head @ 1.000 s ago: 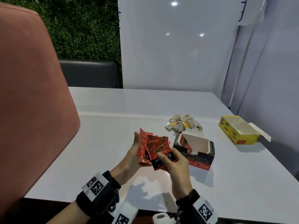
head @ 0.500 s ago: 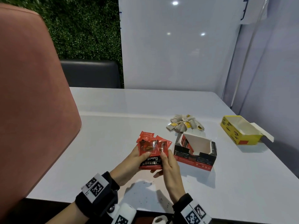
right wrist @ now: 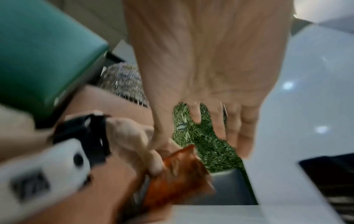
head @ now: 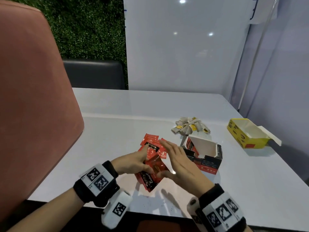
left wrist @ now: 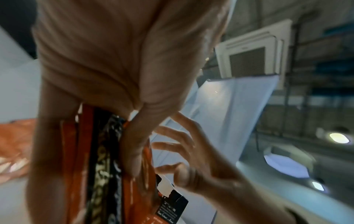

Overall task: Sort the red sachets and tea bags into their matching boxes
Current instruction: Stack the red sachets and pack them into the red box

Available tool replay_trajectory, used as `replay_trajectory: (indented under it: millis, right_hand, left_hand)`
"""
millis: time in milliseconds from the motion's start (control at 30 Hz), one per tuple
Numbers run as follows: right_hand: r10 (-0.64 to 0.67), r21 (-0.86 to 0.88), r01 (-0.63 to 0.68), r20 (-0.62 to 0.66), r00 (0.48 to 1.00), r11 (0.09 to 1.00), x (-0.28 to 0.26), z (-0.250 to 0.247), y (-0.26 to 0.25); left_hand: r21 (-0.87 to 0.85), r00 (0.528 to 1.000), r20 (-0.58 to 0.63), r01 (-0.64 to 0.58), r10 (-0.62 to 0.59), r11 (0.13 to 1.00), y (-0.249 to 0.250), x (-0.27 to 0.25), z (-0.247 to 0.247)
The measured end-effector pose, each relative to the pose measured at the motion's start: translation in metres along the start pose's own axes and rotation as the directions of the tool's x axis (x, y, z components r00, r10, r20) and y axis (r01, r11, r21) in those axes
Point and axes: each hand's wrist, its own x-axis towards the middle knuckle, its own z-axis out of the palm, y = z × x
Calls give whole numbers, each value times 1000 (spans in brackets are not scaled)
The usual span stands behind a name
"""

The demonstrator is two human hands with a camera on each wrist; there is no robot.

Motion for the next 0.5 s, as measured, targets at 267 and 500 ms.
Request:
replay_trajectory:
  millis: [267, 500]
  right_hand:
    - [278, 780, -51, -160, 947, 623, 2, -29, 5]
    - [357, 966, -38, 130, 925, -255, 12, -15, -33]
  left_hand:
    - [-329, 949, -233, -280, 210, 902, 14, -5, -20]
    - [-492, 843, -312, -538, 438, 685, 18, 4, 32]
